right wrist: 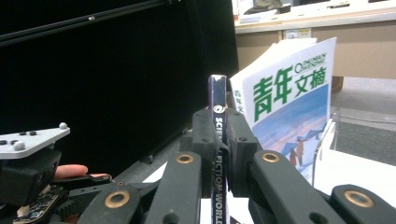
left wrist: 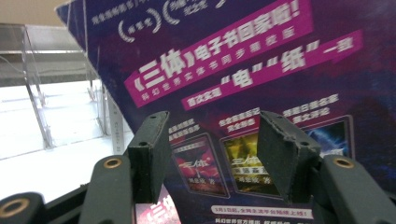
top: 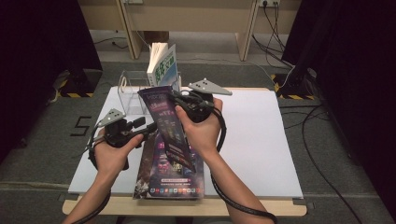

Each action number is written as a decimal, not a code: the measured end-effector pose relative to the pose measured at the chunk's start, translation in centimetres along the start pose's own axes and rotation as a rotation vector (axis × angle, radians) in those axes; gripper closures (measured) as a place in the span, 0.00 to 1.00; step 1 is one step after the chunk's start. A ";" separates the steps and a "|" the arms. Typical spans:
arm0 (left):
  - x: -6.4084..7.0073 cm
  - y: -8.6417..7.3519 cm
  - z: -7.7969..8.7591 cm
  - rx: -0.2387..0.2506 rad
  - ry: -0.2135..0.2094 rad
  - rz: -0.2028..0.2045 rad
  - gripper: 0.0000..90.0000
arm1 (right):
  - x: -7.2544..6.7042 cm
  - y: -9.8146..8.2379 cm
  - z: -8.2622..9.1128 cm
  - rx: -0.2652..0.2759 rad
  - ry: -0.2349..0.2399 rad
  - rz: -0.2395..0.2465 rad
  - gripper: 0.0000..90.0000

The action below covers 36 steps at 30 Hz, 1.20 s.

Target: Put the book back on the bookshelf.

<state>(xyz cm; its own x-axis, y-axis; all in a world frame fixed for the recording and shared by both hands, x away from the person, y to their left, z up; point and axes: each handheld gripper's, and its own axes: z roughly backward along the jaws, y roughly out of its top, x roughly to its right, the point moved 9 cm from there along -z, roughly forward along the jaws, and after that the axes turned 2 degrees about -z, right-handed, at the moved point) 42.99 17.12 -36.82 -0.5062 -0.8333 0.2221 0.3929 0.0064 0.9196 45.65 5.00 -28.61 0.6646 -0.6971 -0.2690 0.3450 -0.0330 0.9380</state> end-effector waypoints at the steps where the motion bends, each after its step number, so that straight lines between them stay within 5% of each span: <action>1: 0.1 0.1 0.2 0.005 0.000 -0.002 0.48 | -0.2 0.1 -0.1 0.003 0.004 0.003 0.94; 15: -0.1 1.4 2.7 0.042 0.018 -0.016 0.48 | -2.3 1.1 -1.7 0.025 0.038 0.031 0.94; 36: 0.4 4.3 2.1 0.065 0.070 -0.021 0.44 | -3.2 2.4 -6.5 0.016 0.037 0.039 0.94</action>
<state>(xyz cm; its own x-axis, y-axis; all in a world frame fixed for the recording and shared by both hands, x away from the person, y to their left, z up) 42.91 18.01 -32.09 -0.4578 -0.8703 0.1817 0.3315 0.0225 0.9432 48.61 11.79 -26.89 0.7016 -0.6709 -0.2401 0.3081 -0.0182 0.9512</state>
